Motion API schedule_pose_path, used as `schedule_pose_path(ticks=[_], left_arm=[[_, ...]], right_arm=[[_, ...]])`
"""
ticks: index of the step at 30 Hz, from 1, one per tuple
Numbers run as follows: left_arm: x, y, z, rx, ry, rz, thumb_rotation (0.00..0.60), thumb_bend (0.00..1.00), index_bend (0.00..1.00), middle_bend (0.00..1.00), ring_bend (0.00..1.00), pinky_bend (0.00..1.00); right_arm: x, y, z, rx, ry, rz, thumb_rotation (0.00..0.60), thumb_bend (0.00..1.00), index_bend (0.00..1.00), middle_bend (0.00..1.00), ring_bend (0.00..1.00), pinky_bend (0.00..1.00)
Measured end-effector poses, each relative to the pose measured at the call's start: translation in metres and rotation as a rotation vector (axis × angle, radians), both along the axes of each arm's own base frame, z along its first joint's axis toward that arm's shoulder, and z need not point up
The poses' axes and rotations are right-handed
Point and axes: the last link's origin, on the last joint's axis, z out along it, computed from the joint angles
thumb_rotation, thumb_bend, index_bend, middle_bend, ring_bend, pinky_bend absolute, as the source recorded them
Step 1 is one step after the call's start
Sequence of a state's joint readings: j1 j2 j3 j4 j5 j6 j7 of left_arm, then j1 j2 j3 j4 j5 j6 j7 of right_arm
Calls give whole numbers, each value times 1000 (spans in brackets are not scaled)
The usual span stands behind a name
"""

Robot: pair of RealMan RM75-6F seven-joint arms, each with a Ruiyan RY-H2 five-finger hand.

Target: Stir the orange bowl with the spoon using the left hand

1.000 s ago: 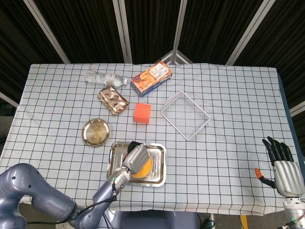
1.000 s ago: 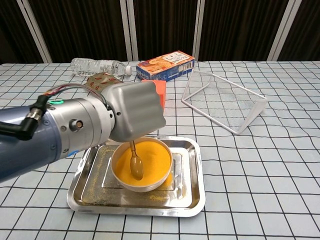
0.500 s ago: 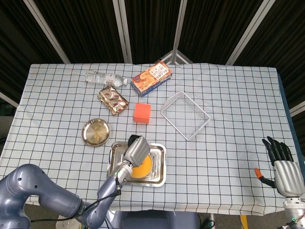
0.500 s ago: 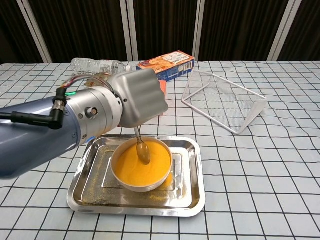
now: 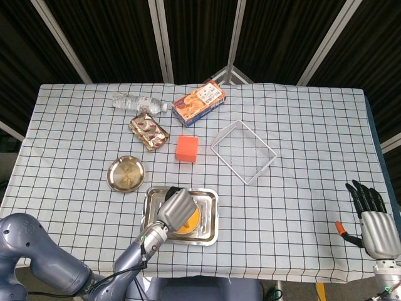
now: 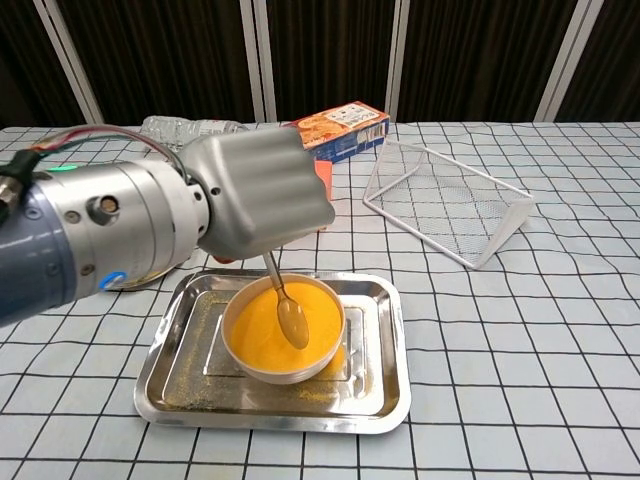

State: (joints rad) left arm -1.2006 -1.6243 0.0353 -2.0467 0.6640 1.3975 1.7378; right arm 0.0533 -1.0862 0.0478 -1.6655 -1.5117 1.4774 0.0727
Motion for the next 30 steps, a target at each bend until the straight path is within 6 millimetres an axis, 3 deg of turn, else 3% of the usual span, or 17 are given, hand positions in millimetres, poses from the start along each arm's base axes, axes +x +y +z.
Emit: schedule_pose_path(ticks=[19,30], left_arm=[[-7,1,-27,-14,70,13,600,820,858,1000,958,989],[-5,16,-32,100,50,64,600,833,861,1000,961,997]], right_arm=[[0,-1,1,2,-8,-1,600,360,0,0,0,0],[0,-2,0,9,-14,-9,600,360,0,0,0,0]])
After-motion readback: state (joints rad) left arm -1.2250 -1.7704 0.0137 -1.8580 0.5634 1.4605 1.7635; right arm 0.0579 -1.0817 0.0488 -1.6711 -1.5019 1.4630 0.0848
